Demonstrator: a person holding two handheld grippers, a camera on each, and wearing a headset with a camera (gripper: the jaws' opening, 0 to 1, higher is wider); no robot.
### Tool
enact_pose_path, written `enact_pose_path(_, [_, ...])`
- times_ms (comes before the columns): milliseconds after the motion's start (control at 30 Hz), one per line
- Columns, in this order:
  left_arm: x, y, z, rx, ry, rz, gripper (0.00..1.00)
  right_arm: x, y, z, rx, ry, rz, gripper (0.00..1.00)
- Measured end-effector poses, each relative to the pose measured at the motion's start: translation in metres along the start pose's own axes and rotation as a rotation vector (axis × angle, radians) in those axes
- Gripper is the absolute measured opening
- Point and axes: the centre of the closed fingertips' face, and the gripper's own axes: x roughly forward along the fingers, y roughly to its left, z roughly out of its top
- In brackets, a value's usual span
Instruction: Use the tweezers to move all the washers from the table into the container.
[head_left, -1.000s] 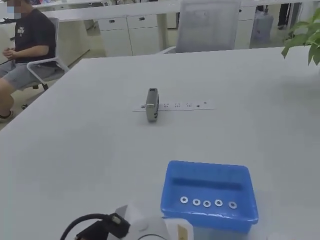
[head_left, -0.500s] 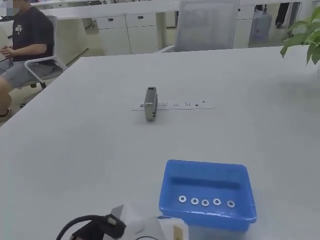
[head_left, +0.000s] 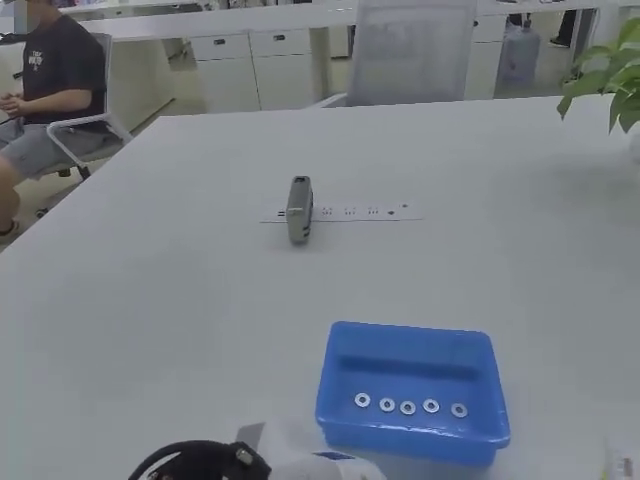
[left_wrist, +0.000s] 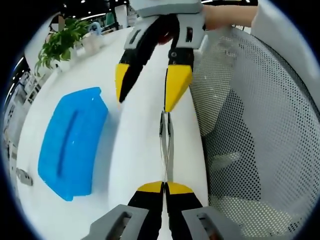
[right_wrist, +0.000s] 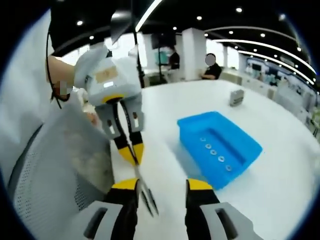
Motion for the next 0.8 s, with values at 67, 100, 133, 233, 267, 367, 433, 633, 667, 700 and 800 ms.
enact_pose_path(67, [0.001,0.0,-0.002,-0.014,0.015,-0.009,0.0,-0.015,-0.009,-0.001,-0.009,-0.002,-0.052,0.38])
enact_pose_path(100, [0.001,0.0,-0.003,-0.018,0.022,-0.006,0.0,-0.023,-0.012,-0.001,-0.003,-0.009,-0.075,0.4])
enact_pose_path(133, [0.001,0.0,-0.001,-0.015,0.017,-0.006,0.0,-0.036,-0.017,-0.001,0.011,-0.025,-0.103,0.43])
enact_pose_path(233, [0.0,-0.001,-0.002,-0.029,0.035,0.002,0.0,-0.066,-0.029,-0.001,0.02,-0.077,-0.178,0.48])
enact_pose_path(267, [0.0,-0.001,-0.002,-0.035,0.037,0.002,0.0,-0.074,-0.032,-0.001,0.026,-0.1,-0.2,0.49])
enact_pose_path(367, [0.0,-0.001,-0.002,-0.066,0.051,0.005,0.0,-0.098,-0.045,0.001,0.084,-0.2,-0.29,0.55])
enact_pose_path(433, [-0.001,-0.001,-0.002,-0.073,0.059,0.017,0.01,-0.106,-0.048,0.001,0.136,-0.251,-0.317,0.58])
enact_pose_path(633, [-0.021,0.005,0.006,-0.223,-0.061,0.116,0.08,-0.118,-0.059,0.002,0.154,-0.345,-0.42,0.71])
enact_pose_path(667, [-0.03,0.007,0.007,-0.269,-0.112,0.16,0.1,-0.12,-0.062,0.003,0.141,-0.352,-0.444,0.75])
enact_pose_path(700, [-0.036,0.008,0.007,-0.299,-0.143,0.187,0.12,-0.121,-0.063,0.004,0.137,-0.355,-0.46,0.79])
enact_pose_path(800, [-0.064,0.012,0.004,-0.426,-0.287,0.306,0.18,-0.122,-0.066,0.009,0.146,-0.382,-0.477,0.86])
